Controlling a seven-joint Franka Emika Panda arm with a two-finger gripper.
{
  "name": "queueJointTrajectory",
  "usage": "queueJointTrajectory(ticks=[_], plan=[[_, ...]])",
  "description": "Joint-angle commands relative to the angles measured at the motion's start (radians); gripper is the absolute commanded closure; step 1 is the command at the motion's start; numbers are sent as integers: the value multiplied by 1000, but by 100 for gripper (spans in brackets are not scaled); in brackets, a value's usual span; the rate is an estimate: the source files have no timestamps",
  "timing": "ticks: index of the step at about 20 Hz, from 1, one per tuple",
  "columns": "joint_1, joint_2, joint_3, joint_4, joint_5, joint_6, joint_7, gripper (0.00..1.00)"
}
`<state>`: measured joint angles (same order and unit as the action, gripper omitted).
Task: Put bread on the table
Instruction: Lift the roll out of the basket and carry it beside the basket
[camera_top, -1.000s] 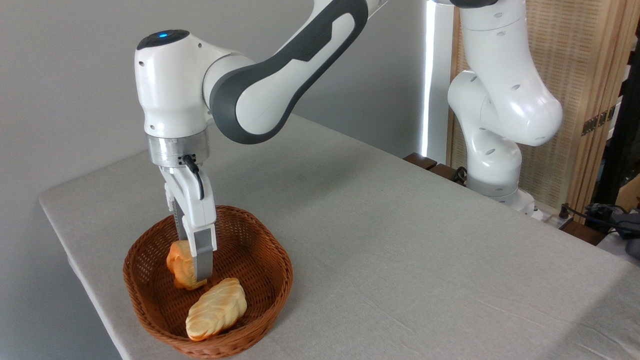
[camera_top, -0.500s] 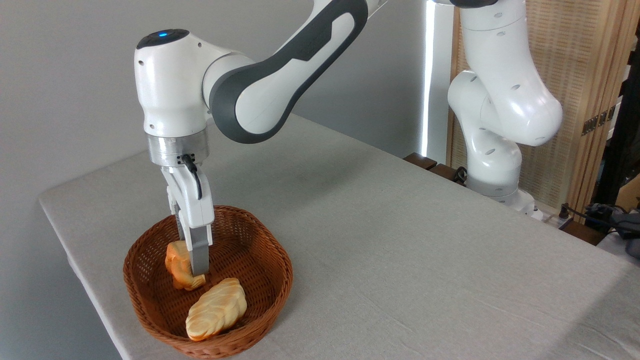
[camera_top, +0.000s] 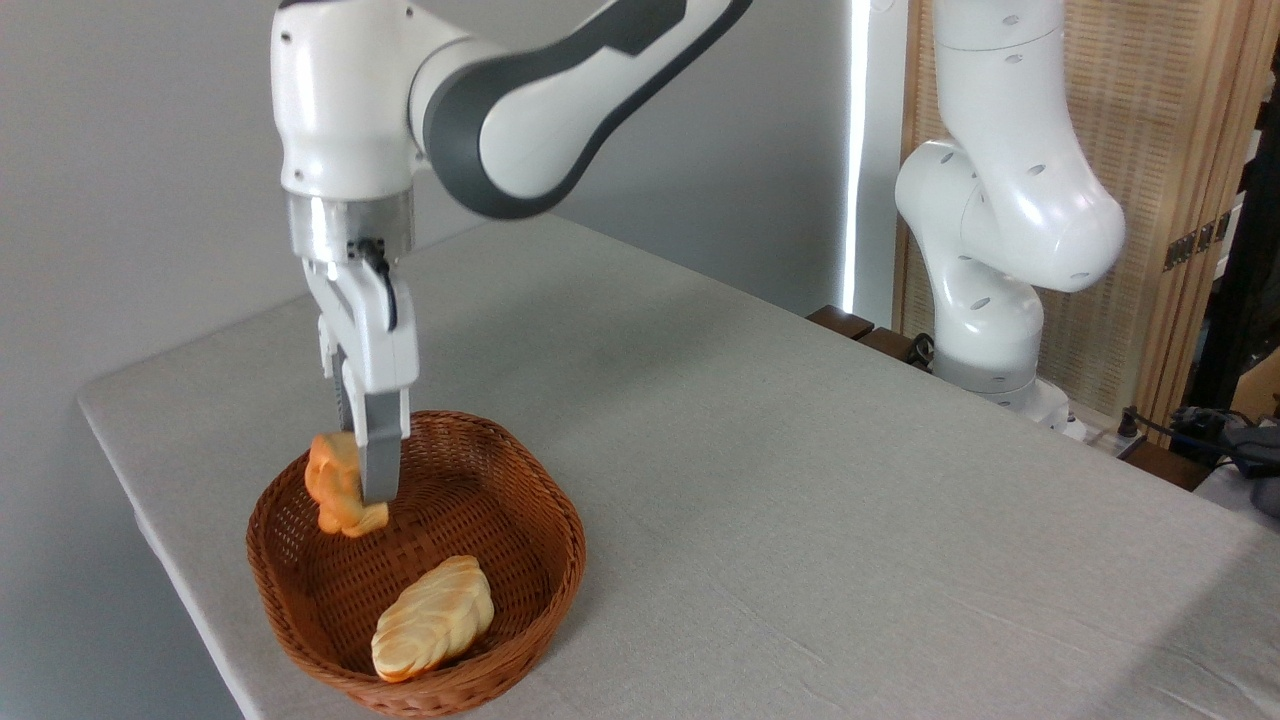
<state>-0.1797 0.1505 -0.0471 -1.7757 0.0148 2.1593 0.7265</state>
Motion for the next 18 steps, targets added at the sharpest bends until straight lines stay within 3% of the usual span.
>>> queueJointTrajectory(ticks=[1,10,16,18], plan=[[5,-92,7,-36,-16,-75,4,43],[5,-278,15,-181,-58,-107,-44,43],[3,-356,15,-208,-62,-361,-45,41],[2,-362,16,-218,-104,-430,-48,40]])
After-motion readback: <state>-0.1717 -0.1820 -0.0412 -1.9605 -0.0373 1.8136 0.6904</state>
